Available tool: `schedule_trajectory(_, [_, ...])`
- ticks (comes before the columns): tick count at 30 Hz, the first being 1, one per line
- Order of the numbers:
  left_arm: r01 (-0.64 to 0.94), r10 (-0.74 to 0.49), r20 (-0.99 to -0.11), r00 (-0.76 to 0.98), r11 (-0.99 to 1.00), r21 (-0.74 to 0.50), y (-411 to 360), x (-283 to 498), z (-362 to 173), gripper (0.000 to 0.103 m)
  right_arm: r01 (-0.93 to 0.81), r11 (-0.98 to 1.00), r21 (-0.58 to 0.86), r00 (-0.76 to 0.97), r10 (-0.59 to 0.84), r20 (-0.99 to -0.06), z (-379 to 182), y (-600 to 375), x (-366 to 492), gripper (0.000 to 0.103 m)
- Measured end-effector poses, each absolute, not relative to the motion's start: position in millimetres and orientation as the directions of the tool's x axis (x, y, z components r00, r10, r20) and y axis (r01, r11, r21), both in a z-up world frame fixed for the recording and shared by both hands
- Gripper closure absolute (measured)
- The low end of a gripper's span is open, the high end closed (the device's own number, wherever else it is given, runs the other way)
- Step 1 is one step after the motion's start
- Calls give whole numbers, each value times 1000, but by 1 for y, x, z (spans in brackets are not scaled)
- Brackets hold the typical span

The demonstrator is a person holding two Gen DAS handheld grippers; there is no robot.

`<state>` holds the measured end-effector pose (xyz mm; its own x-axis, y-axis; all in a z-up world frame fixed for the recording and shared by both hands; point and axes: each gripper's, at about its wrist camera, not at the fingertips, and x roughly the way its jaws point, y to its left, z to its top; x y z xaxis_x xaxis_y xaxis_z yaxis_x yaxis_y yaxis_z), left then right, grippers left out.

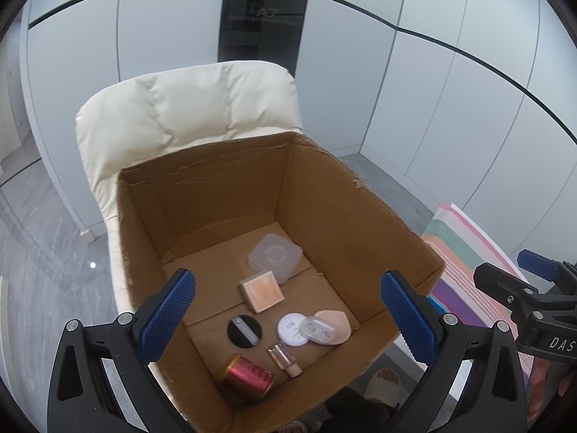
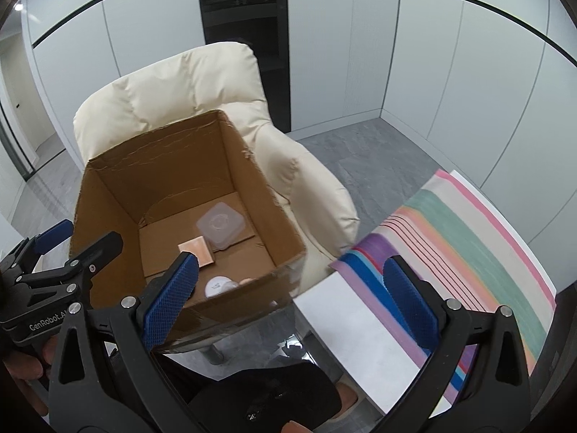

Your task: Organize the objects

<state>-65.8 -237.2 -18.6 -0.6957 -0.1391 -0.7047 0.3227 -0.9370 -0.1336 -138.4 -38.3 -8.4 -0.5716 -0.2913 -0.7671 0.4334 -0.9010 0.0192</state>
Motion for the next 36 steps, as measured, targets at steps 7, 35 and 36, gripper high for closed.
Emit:
schedule_trajectory(7, [268, -102, -707, -700, -955, -128, -207, -81, -19, 0, 382, -924, 16, -591, -258, -764, -7, -7, -138, 0])
schedule_trajectory(35, [-74, 111, -722, -683, -994, -83, -6, -119, -20, 0, 43, -999, 33, -643, -53, -764, -6, 202, -105, 0])
schedule_trajectory(36, [-77, 108, -726, -679, -994, -76, -3, -117, -19, 0, 27, -999, 35, -643, -44, -765, -6, 210, -102, 0])
